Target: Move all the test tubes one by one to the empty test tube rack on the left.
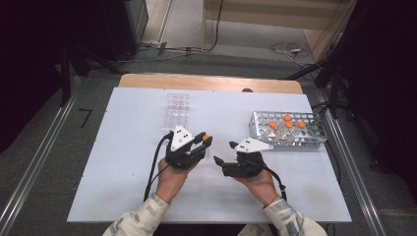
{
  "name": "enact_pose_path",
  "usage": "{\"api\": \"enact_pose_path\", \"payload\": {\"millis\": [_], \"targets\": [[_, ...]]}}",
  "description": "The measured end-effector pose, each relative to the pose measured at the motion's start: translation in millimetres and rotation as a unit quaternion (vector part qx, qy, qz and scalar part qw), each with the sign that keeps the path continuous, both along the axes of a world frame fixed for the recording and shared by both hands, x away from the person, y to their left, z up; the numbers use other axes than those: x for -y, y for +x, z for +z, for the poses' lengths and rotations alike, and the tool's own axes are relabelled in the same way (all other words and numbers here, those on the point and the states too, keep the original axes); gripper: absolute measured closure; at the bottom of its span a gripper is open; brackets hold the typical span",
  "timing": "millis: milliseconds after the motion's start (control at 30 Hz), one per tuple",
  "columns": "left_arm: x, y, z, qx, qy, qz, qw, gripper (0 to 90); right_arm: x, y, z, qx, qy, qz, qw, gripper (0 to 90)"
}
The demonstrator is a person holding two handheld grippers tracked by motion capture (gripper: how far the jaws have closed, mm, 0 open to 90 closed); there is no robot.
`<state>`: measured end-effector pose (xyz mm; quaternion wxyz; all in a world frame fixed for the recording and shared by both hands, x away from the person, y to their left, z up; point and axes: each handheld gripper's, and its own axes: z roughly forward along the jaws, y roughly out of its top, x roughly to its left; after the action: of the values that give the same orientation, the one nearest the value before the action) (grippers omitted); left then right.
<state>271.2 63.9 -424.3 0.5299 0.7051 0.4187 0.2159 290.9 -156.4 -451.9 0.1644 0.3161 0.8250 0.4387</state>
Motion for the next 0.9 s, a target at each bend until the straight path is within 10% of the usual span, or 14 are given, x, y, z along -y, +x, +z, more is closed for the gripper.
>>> {"api": "enact_pose_path", "payload": {"millis": [533,900], "targets": [[-24.5,34.4,23.3,0.003,-0.001,0.050,0.9987,70.2,61.0,-11.6,-4.7,-0.012,0.009,-0.047,0.9988,22.4],[-39.4,51.6,36.0,0.012,0.001,0.078,0.9969,70.2,62.2,-11.3,-7.9,-0.014,0.005,-0.049,0.9987,22.4]]}}
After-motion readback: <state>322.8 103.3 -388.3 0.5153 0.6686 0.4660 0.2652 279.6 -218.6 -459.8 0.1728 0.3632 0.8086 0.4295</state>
